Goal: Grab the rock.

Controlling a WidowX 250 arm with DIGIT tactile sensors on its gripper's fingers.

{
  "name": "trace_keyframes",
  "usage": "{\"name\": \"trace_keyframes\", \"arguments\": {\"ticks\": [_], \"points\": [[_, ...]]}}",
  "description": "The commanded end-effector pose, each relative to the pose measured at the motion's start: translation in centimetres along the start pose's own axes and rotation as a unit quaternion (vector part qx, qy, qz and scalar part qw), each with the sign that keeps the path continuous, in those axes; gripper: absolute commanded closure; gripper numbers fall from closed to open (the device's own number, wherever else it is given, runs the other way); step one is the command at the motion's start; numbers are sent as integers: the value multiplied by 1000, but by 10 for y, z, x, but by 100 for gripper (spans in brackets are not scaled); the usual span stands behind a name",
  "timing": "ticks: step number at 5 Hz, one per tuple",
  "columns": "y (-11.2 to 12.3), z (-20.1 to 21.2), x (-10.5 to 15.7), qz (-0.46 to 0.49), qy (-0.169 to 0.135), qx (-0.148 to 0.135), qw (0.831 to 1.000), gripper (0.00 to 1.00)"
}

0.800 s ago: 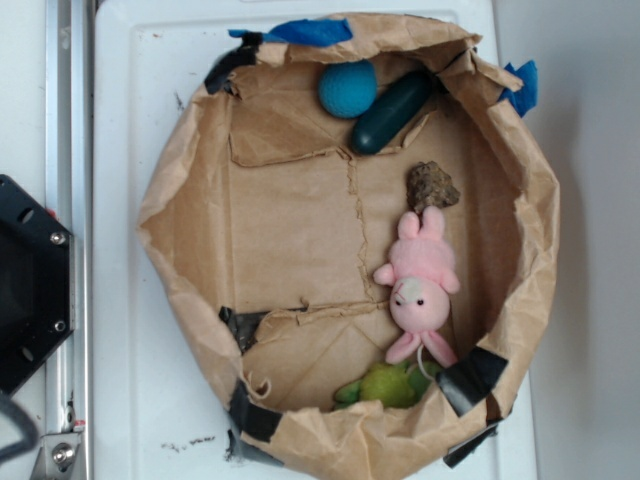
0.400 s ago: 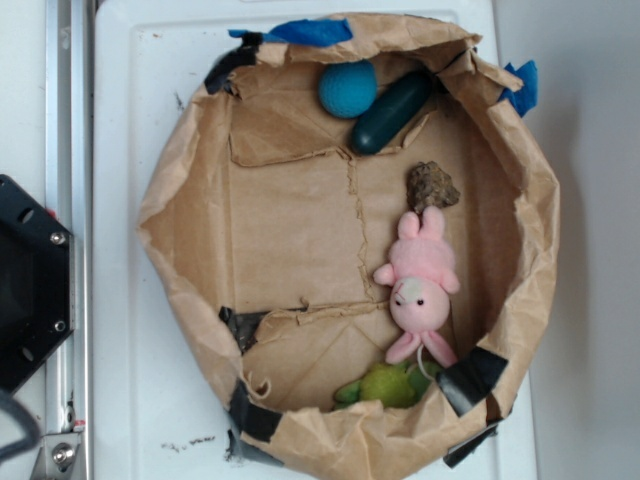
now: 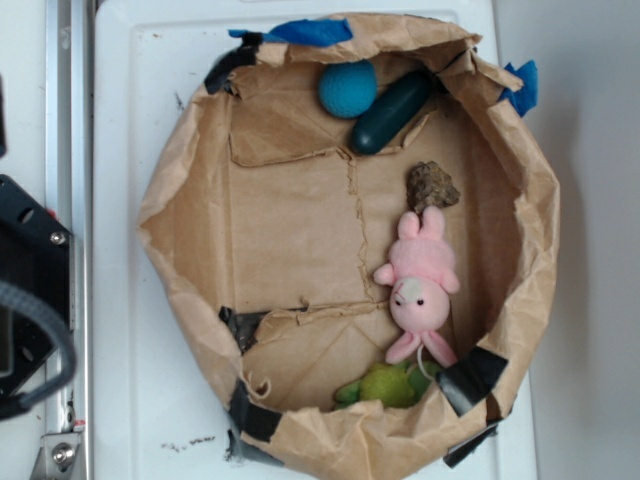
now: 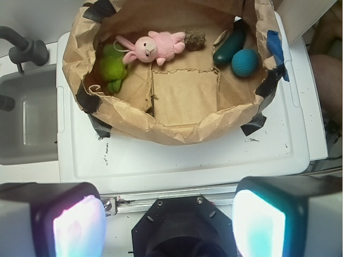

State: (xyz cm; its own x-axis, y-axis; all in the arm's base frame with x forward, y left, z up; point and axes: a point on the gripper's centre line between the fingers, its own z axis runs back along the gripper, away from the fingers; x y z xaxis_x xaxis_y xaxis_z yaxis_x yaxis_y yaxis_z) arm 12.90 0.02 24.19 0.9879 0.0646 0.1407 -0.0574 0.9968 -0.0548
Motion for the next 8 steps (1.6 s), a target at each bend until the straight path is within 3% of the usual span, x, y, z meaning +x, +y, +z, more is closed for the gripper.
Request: {"name": "trace_keyframes", "arguments": {"ticks": [1, 2, 4, 6, 7, 8], "points": [[1, 9, 5, 5, -18, 1, 1000, 0], [1, 9, 5, 5, -18, 1, 1000, 0], [-12, -23, 69, 59, -4, 21, 998, 0], [-7, -62, 83, 211, -51, -5, 976, 0], [6, -82, 88, 251, -93, -14, 963, 0], [26, -101, 101, 262, -108, -21, 959, 0]]}}
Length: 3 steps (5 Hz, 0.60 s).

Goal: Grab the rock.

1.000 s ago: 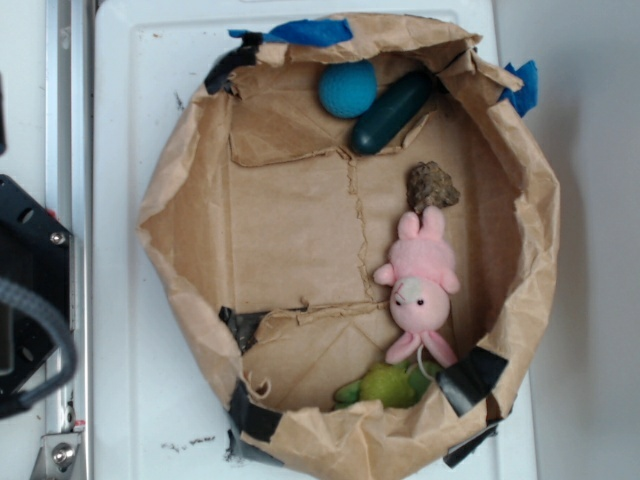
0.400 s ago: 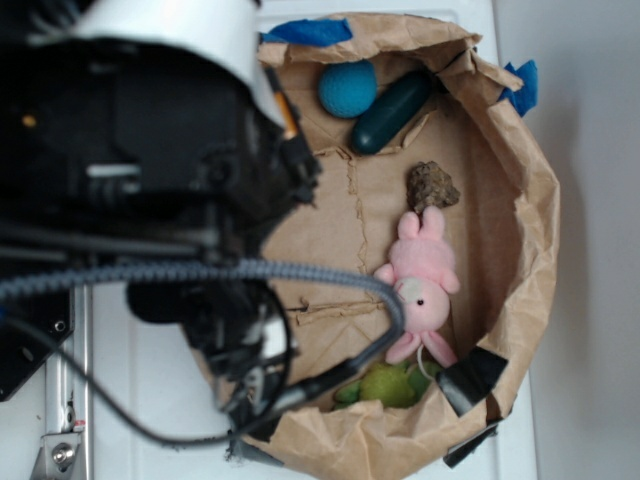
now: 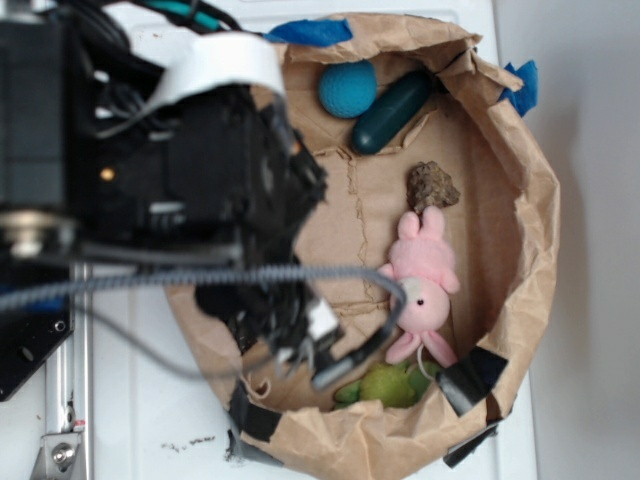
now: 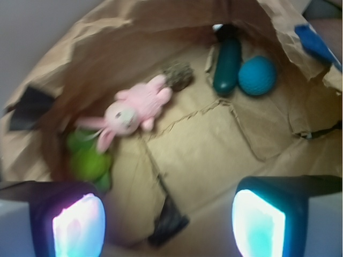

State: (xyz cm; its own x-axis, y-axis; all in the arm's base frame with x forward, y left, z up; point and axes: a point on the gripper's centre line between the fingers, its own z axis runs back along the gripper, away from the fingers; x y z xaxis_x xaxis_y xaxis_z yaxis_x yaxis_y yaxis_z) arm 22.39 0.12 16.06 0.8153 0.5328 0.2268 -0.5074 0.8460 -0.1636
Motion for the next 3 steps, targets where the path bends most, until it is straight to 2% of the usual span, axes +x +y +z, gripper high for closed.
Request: {"name": "trace_keyframes", "arguments": {"ticks": [1, 2, 3], "points": [[25, -33, 48, 58, -3, -5, 998, 0], [26, -40, 59, 96, 14, -5, 995, 0], [18, -55, 66, 134, 27, 7, 991, 0]]}}
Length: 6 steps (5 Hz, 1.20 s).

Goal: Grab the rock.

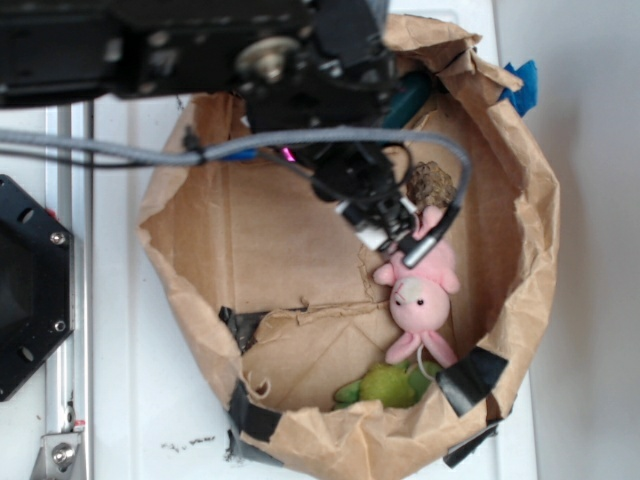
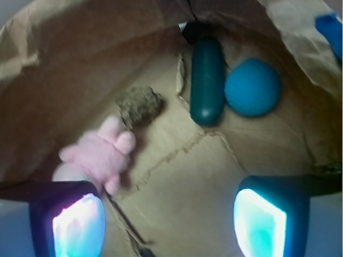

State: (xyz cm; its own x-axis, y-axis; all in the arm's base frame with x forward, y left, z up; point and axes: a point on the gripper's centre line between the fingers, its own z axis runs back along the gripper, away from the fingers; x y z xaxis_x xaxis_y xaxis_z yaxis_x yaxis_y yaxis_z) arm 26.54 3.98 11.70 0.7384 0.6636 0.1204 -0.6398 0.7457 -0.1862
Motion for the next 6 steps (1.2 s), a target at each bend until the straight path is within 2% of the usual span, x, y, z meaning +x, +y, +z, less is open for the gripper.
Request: {"name": "trace_keyframes", "arguments": {"ticks": [1, 2, 6], "points": [[-16, -4, 21, 71, -20, 11, 997, 0], [-21, -3, 22, 75, -14, 2, 997, 0], [-21, -3, 22, 75, -14, 2, 997, 0]]}}
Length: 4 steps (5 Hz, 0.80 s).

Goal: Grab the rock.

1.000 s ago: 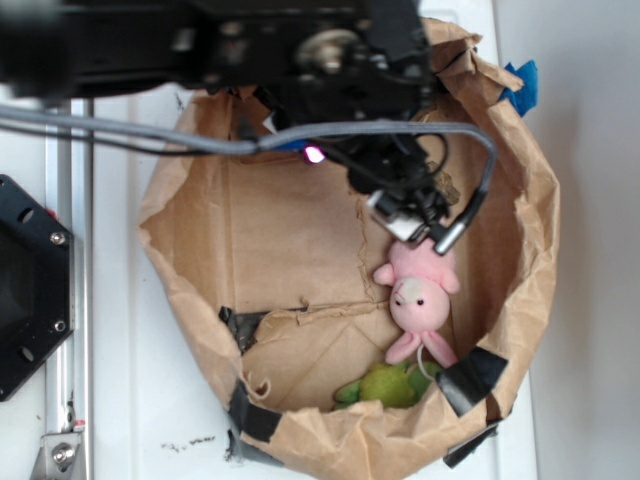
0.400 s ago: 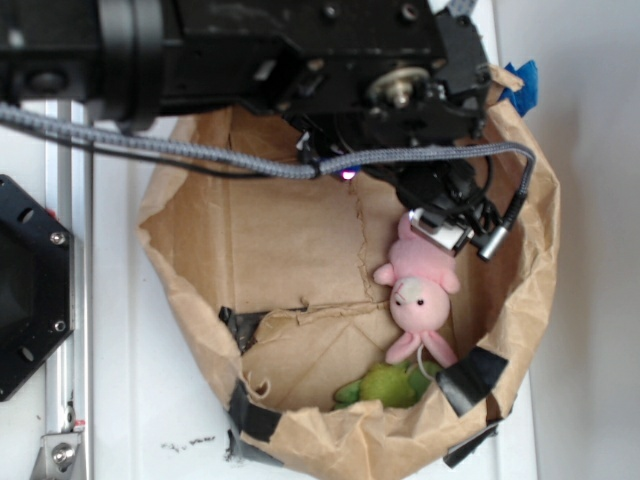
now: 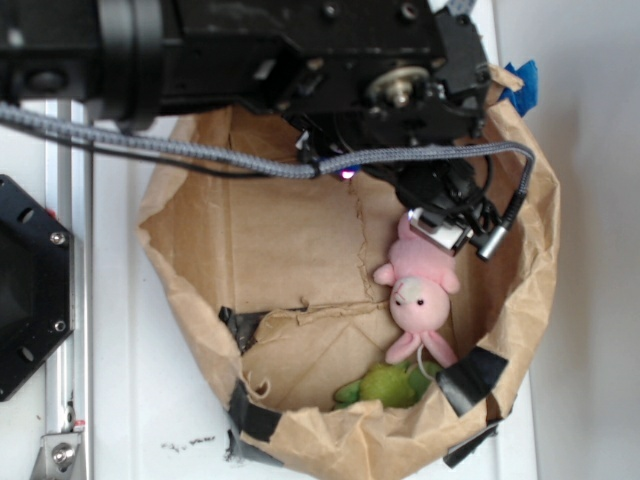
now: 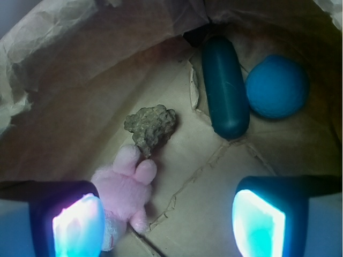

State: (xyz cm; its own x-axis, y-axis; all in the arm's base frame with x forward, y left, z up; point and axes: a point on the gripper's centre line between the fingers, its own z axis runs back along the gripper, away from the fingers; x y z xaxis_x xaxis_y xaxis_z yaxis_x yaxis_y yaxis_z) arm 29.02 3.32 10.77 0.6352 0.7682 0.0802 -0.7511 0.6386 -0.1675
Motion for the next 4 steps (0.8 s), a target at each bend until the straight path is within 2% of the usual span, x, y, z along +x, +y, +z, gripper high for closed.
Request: {"name": "trace_keyframes", "arguments": {"ticks": [1, 2, 4], "points": [[-6, 5, 9, 20, -57, -52, 997, 0], [-11, -7, 14, 23, -71, -53, 996, 0], [-18, -23, 22, 7, -47, -26, 999, 0]]}}
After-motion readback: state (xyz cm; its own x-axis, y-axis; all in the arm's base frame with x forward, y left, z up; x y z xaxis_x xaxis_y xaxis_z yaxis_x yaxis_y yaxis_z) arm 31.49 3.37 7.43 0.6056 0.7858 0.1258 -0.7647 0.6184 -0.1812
